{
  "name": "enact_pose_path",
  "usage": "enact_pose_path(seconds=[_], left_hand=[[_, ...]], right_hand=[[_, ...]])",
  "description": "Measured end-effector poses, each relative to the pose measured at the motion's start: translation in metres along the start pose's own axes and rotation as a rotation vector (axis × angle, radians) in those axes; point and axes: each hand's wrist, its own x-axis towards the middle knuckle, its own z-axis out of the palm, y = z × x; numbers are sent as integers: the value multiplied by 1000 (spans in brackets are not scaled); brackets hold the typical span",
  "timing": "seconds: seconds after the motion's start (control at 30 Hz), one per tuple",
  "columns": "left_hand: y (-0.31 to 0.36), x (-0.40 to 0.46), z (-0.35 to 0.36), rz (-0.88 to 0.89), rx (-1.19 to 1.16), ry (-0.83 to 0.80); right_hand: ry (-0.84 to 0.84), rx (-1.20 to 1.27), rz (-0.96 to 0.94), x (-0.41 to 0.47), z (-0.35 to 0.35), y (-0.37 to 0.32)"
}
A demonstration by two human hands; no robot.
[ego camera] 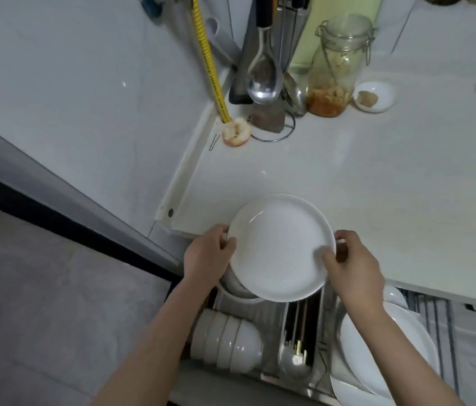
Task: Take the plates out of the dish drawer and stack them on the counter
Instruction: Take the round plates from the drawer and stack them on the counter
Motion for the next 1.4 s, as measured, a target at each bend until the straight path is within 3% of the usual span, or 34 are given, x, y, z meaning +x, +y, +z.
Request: enact_pose_path(seconds=[0.4,0.87,1.2,1.4], left_hand=[[-21,81,-15,-120,-21,165],[-19,111,-17,-191,-95,316],[-14,70,-12,-210,-355,265],[-16,-4,6,-225,-228,252]], right_hand=[[-57,-33,-23,69,51,-50],[-97,140,-83,86,77,-68],[-161,37,-68,59,61,-56],[-100,-58,-108,8,25,-28]])
